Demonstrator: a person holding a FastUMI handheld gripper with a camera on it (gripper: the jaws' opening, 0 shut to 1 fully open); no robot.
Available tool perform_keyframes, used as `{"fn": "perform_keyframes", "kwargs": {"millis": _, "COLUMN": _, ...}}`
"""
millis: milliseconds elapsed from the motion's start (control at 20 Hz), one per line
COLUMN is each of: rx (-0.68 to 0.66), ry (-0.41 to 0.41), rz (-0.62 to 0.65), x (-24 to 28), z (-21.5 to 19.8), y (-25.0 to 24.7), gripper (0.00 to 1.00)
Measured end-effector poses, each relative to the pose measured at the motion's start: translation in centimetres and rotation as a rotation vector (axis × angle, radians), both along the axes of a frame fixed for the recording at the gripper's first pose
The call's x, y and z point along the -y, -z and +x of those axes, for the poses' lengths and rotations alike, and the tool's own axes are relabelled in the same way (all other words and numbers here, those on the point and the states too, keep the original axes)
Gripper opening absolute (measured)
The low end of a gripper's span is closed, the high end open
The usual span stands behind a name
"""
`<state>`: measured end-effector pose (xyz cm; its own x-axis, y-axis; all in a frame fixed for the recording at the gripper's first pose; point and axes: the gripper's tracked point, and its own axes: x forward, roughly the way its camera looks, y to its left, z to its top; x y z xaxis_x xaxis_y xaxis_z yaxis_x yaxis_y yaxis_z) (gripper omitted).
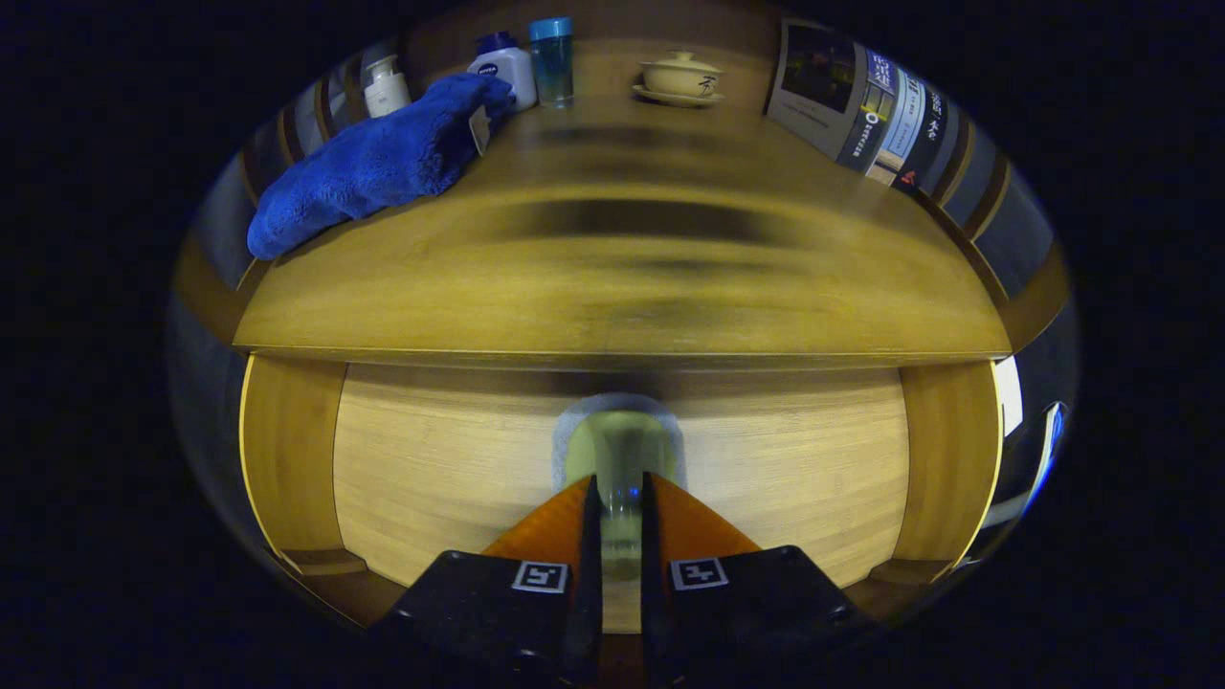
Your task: Pull open the drawer, take out the items inside it, and place them on the countertop above the cabinet.
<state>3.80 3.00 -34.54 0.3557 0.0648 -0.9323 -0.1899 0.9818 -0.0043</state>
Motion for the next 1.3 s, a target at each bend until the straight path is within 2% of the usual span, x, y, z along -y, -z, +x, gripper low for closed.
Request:
{"fn": "perform_keyframes", "kwargs": {"millis": 250, "rx": 0.034, "ry": 0.008, "rz": 0.037, "x": -0.4, "z": -1.0, "y": -2.0, "gripper": 0.25}}
{"fn": "perform_keyframes", "kwargs": {"millis": 650, "rx": 0.100, "ry": -0.007, "rz": 0.088, "x": -0.9, "z": -3.6, "y": -8.5, "gripper": 0.25}}
{"fn": "perform_keyframes", "kwargs": {"millis": 850, "rx": 0.160, "ry": -0.030, "rz": 0.073, "x": -0.9, "z": -4.2, "y": -12.5, "gripper": 0.25}}
{"fn": "perform_keyframes", "kwargs": {"millis": 1300, "rx": 0.243, "ry": -0.065, "rz": 0.066, "x": -2.3, "z": -1.8, "y": -17.8, "gripper": 0.25}}
